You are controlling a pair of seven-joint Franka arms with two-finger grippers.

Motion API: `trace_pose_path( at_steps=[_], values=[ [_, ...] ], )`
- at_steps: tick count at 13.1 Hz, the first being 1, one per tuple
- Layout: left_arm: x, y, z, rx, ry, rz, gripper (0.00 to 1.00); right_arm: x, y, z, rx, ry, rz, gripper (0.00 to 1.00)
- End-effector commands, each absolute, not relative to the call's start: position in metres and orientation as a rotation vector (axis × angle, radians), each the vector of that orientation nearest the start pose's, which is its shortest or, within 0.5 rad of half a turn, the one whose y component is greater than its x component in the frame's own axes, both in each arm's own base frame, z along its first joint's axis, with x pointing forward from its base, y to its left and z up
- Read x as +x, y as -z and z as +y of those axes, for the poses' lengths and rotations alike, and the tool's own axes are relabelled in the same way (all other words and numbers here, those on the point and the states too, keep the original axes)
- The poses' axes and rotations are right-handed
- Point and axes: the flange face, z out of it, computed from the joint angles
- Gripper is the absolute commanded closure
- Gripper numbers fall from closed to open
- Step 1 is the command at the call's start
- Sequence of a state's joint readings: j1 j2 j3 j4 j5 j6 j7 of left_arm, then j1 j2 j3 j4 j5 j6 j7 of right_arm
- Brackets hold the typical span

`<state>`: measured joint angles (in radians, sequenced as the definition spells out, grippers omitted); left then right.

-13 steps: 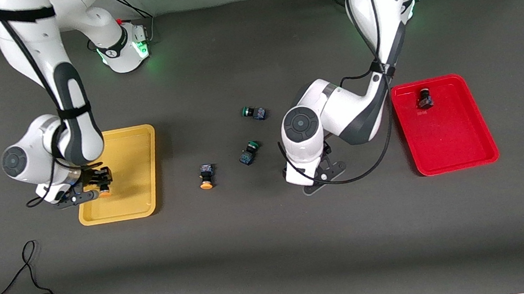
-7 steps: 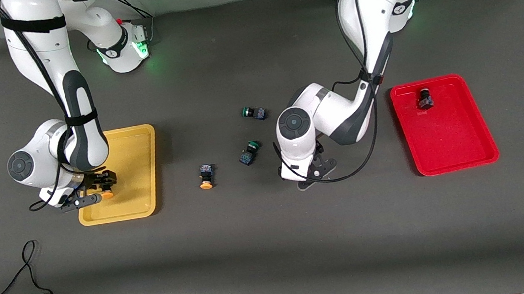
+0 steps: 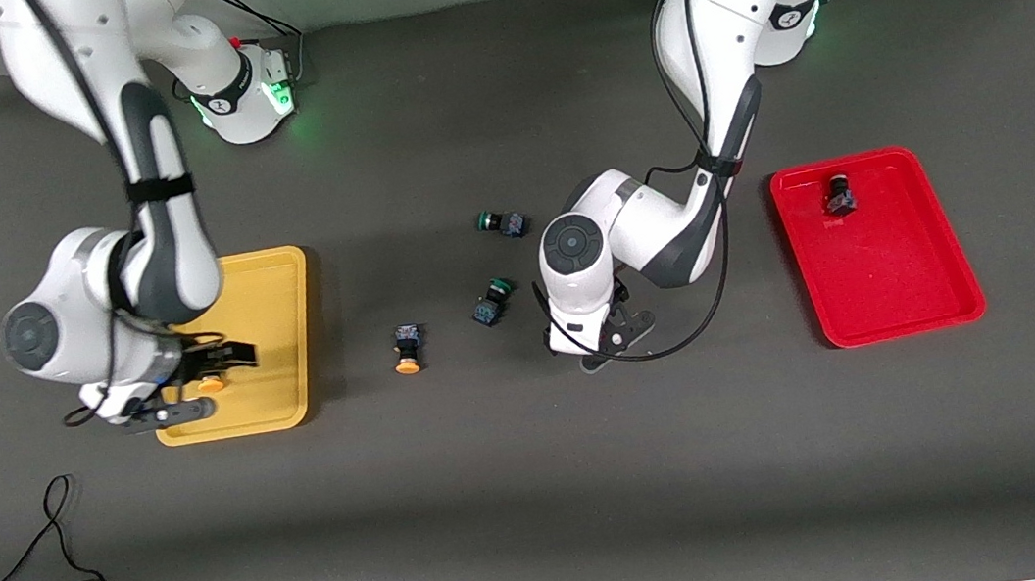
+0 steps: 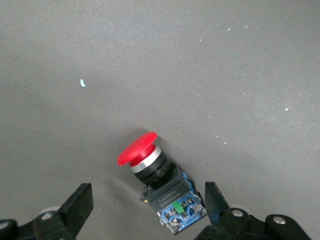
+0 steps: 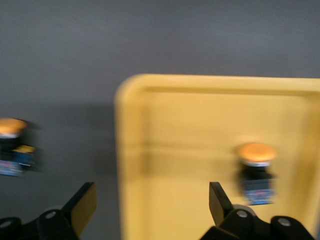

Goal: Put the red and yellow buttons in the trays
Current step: 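Grasp a second yellow button with the right gripper while the left gripper grasps red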

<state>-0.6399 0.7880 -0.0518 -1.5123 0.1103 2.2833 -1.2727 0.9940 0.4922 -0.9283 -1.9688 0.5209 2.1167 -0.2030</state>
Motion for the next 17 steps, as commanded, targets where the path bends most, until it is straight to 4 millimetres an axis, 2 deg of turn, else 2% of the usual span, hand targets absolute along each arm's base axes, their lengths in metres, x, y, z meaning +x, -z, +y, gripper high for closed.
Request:
trace_pose_path(
  at_steps=[1, 3, 4, 5, 6, 7, 9, 10, 11, 12, 13, 15, 17],
  values=[
    [0.552, -0.189, -0.444, -2.996, 0.094, -0.802, 0.01, 0.578, -0.294, 0.187, -3.135, -0.095, 0.193, 0.0],
    [0.552, -0.18, -0.445, -3.009, 0.101, -0.796, 0.07, 0.559, -0.266, 0.253, -3.082, -0.062, 0.332, 0.0],
    [0.55, -0.177, -0.446, -3.007, 0.096, -0.787, 0.14, 0.552, -0.248, 0.273, -3.071, -0.028, 0.357, 0.0],
    [0.551, -0.177, -0.446, -3.009, 0.094, -0.773, 0.34, 0.547, -0.223, 0.286, -3.068, 0.006, 0.369, 0.0],
    [0.551, -0.177, -0.445, -3.01, 0.089, -0.752, 0.76, 0.543, -0.203, 0.292, -3.054, 0.016, 0.4, 0.0],
    [0.55, -0.178, -0.446, -3.008, 0.085, -0.752, 1.0, 0.539, -0.189, 0.295, -3.054, 0.018, 0.412, 0.0],
    [0.556, -0.185, -0.441, -3.008, 0.093, -0.767, 1.0, 0.539, -0.184, 0.294, -3.061, 0.026, 0.407, 0.02],
    [0.558, -0.187, -0.439, -3.005, 0.095, -0.768, 1.0, 0.541, -0.184, 0.29, -3.061, 0.024, 0.416, 0.18],
    [0.563, -0.194, -0.434, -2.987, 0.083, -0.753, 1.0, 0.542, -0.184, 0.289, -3.061, 0.025, 0.415, 0.59],
    [0.573, -0.205, -0.426, -2.976, 0.069, -0.73, 1.0, 0.542, -0.185, 0.289, -3.061, 0.024, 0.409, 0.85],
    [0.585, -0.221, -0.412, -2.962, 0.046, -0.706, 1.0, 0.543, -0.187, 0.29, -3.057, 0.023, 0.402, 0.95],
    [0.602, -0.262, -0.379, -2.961, 0.007, -0.628, 1.0, 0.543, -0.194, 0.293, -3.045, 0.025, 0.395, 0.98],
    [0.608, -0.298, -0.348, -2.948, -0.056, -0.539, 1.0, 0.543, -0.219, 0.294, -3.016, -0.04, 0.384, 0.98]
  ],
)
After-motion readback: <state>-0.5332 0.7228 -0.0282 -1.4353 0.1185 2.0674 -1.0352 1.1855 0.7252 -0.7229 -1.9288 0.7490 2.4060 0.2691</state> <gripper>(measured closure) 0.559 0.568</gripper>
